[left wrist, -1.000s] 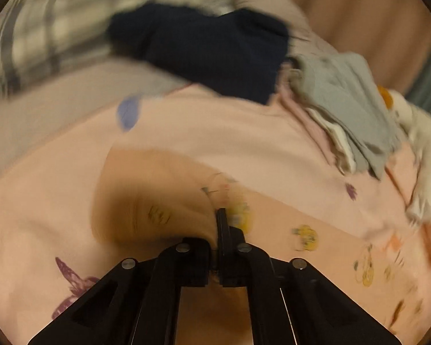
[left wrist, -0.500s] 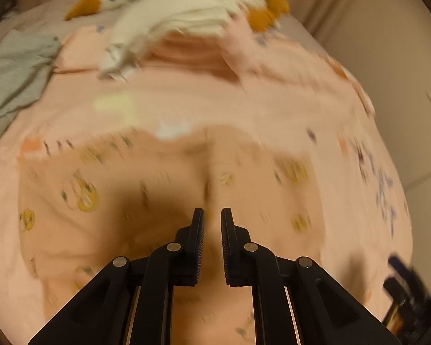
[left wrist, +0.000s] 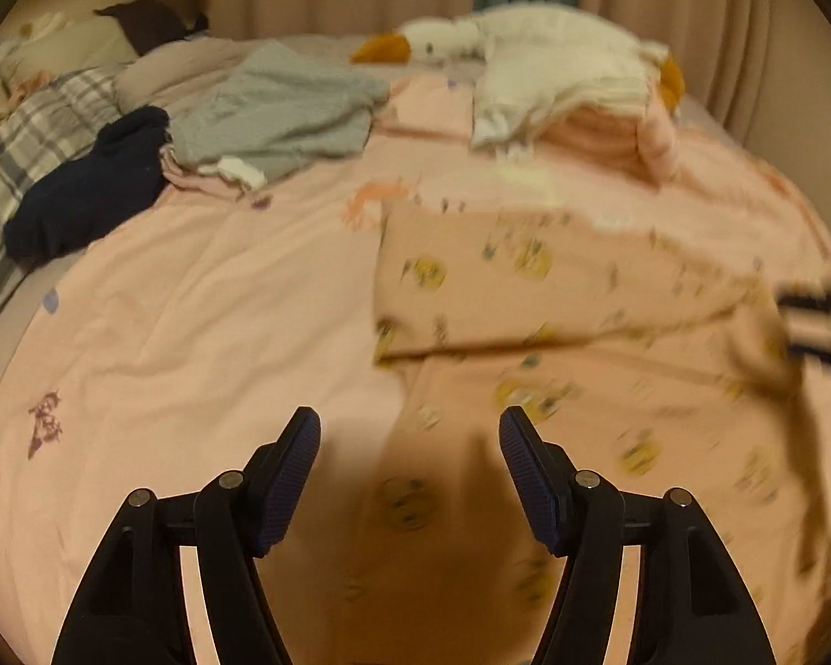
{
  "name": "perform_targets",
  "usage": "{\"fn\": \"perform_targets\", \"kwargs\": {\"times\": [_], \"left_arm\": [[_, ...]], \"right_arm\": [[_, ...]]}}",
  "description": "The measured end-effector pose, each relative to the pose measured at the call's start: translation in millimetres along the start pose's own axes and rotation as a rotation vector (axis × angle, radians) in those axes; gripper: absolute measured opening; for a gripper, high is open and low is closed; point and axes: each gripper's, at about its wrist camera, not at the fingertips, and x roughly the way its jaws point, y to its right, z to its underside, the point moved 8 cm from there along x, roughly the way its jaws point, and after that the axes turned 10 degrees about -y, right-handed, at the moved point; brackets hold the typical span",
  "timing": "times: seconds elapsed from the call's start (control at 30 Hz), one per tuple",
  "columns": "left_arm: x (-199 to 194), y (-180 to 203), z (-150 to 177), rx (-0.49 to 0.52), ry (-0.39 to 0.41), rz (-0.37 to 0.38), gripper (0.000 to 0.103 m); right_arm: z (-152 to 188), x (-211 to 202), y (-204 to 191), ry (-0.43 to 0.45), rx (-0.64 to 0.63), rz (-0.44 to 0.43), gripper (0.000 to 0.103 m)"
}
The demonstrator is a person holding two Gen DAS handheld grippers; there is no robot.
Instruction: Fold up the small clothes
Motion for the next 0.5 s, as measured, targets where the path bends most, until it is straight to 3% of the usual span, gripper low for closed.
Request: {"fn": "perform_targets", "kwargs": {"times": [0.07,0.1,0.17,0.23,0.33,0.5], "left_arm": [[10.1,-5.9,-4.3,-0.012,0.003,0.022,0.066],[17.3,-9.6,-7.1,-0.021,-0.003,0.011,0.066],[24.3,-20.3,-9.1,-0.024,-0.005,0.000,0.066],[33.0,-33.3,-13.2,-0.051,-0.009,-0.041,0.057],[38.1,-53.2,-4.0,-0.093,-0.045,-0.090,0.054],[44.3,-55.6,-8.5,-0.108,-0.053,-0.081,0.054]], "right_arm": [[-13.6,23.2,-4.1,-0.032,0.051,0.020,0.061],[-19.0,35.9,-4.7,-0.055,0.098,0.024,0.049],[-27.0,51.0,-6.7,-0.073,0.174,-0.022,0.036],[-36.8,57.4,-4.6,-0.021,0.227,0.013,0.012],[-41.1,51.7,-8.9,0.038,0.238,0.009,0.010],[-49.8,0.2,-24.5,0.155,0.119,-0.013,0.010]]}}
